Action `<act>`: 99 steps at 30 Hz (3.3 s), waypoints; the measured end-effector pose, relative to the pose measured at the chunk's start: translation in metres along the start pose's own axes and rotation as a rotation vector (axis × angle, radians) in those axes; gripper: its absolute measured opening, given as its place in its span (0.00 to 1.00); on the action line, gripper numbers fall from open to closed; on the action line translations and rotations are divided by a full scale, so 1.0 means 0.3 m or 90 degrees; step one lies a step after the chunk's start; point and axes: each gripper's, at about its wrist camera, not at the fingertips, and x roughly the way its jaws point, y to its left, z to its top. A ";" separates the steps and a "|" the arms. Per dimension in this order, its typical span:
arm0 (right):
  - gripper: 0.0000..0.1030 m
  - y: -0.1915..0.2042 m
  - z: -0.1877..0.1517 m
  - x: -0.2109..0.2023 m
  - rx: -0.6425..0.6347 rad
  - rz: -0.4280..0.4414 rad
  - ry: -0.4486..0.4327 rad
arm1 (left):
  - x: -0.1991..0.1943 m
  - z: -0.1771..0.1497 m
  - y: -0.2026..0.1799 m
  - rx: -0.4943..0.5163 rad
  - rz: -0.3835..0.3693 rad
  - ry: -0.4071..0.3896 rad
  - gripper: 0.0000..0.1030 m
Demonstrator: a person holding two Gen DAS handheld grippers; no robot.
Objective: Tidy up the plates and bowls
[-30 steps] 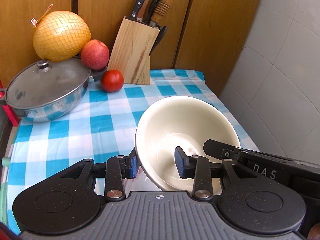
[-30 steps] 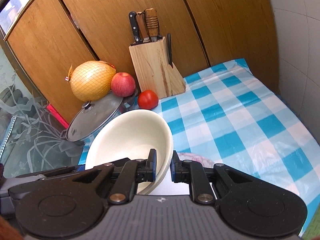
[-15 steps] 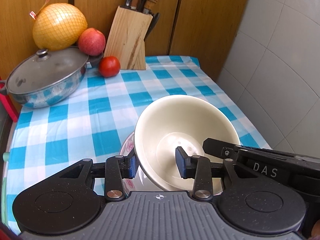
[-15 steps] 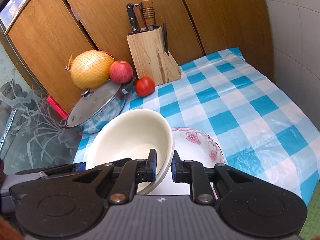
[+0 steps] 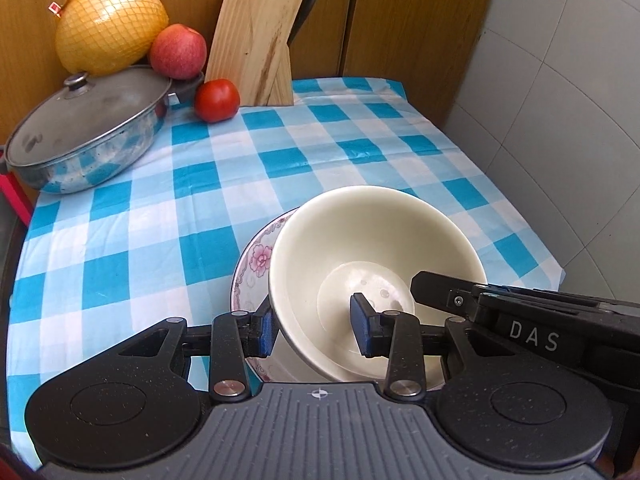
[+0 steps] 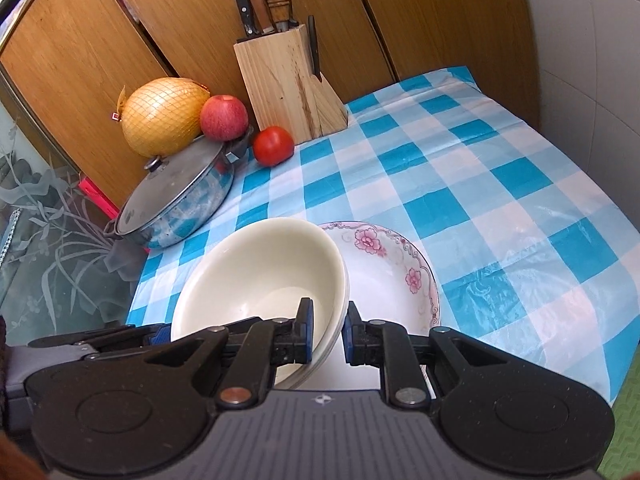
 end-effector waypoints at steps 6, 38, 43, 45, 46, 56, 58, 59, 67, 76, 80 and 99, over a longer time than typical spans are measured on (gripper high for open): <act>0.17 -0.006 0.006 0.012 0.003 -0.006 0.006 | 0.015 0.004 -0.001 0.001 0.000 0.007 0.43; 0.31 -0.027 0.011 -0.025 0.017 -0.044 -0.063 | 0.019 0.020 0.052 -0.036 0.038 -0.008 0.71; 0.36 0.008 -0.011 -0.044 -0.006 -0.059 -0.089 | -0.012 0.023 0.077 -0.059 0.059 -0.037 0.80; 0.38 0.015 -0.016 -0.048 -0.011 -0.063 -0.097 | -0.024 0.021 0.086 -0.069 0.068 -0.049 0.83; 0.39 0.017 -0.018 -0.049 -0.013 -0.068 -0.101 | -0.028 0.020 0.090 -0.071 0.071 -0.053 0.83; 0.47 0.043 -0.027 -0.048 -0.036 -0.094 -0.131 | -0.027 0.006 0.090 -0.079 0.076 -0.056 0.85; 0.48 0.051 -0.028 -0.049 -0.045 -0.103 -0.139 | -0.027 0.005 0.083 -0.073 0.081 -0.058 0.85; 0.49 0.053 -0.027 -0.049 -0.048 -0.105 -0.141 | -0.026 0.004 0.082 -0.072 0.083 -0.059 0.85; 0.50 0.050 -0.024 -0.050 -0.045 -0.105 -0.146 | -0.025 0.004 0.083 -0.073 0.082 -0.060 0.85; 0.50 0.053 -0.025 -0.051 -0.051 -0.104 -0.144 | -0.025 0.005 0.082 -0.072 0.082 -0.060 0.85; 0.50 0.055 -0.026 -0.052 -0.053 -0.105 -0.142 | -0.027 0.005 0.079 -0.068 0.084 -0.060 0.85; 0.50 0.057 -0.299 -0.188 -0.049 -0.134 -0.083 | -0.114 -0.241 0.021 -0.011 0.083 -0.033 0.85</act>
